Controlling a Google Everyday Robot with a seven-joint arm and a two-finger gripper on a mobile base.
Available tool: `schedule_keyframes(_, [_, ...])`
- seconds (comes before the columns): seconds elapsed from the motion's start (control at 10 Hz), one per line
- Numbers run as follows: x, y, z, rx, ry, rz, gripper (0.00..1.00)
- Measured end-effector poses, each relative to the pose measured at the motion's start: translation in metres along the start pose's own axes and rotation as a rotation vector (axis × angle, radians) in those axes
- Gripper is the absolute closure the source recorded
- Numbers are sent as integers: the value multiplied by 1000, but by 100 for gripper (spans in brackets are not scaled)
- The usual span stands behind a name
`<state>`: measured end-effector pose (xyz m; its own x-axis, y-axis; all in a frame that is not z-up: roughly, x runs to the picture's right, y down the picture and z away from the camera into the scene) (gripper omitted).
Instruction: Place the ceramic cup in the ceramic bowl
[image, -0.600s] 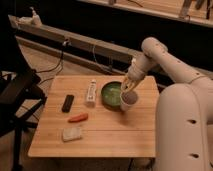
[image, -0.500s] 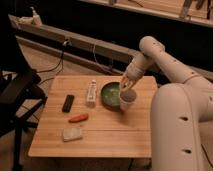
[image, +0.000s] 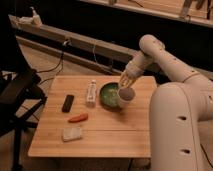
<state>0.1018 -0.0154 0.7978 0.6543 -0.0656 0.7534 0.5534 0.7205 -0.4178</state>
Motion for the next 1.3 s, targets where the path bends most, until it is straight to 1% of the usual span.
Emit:
schedule_keyframes(0.3, [-5, -15, 1, 42, 13, -36, 100])
schedule_keyframes(0.4, [-8, -22, 2, 66, 17, -57, 100])
schedule_keyframes(0.5, [-10, -26, 0, 98, 24, -78, 98])
schedule_keyframes(0.6, [-10, -26, -2, 129, 35, -93, 92])
schedule_keyframes(0.7, [-12, -26, -2, 146, 32, -100, 82])
schedule_keyframes(0.8, [-11, -23, 2, 139, 25, -93, 72])
schedule_keyframes(0.9, [-8, -18, 8, 128, 16, -77, 66])
schedule_keyframes(1.0, [-2, -13, 11, 127, 25, -67, 65])
schedule_keyframes(1.1, [2, -20, 10, 136, 31, -71, 65])
schedule_keyframes(1.3, [3, -34, 11, 131, 28, -78, 65])
